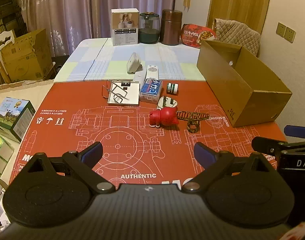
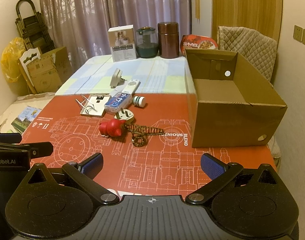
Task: Organize rigid objects
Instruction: 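Move both tools toward the red toy and the coiled spring toy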
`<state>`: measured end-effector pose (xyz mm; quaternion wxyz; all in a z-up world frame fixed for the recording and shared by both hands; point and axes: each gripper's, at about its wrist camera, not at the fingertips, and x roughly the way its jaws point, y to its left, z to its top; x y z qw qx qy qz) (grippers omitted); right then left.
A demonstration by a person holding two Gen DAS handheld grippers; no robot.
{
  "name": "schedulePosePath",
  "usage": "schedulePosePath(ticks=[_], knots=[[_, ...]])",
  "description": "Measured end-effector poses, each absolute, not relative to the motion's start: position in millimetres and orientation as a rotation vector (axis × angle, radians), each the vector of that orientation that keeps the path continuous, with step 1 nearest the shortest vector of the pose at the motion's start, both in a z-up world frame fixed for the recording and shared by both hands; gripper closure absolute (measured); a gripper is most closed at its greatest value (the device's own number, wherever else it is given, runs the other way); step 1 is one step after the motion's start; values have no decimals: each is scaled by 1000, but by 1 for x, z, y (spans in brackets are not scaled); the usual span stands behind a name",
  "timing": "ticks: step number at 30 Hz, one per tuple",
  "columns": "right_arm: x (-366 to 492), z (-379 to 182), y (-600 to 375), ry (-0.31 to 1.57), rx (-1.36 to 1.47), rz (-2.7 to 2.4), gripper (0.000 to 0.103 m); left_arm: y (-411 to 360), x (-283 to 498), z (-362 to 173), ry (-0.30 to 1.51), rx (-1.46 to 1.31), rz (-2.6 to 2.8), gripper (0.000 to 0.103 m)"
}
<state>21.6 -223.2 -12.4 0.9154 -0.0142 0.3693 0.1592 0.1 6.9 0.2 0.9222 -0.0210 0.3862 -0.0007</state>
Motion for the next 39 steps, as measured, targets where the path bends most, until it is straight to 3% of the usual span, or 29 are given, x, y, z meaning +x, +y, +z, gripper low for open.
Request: schedulePosePath(ticks=[39], knots=[[38,-26,-223,771,17,313,2,21,30,-14,816,-72,-20,7]])
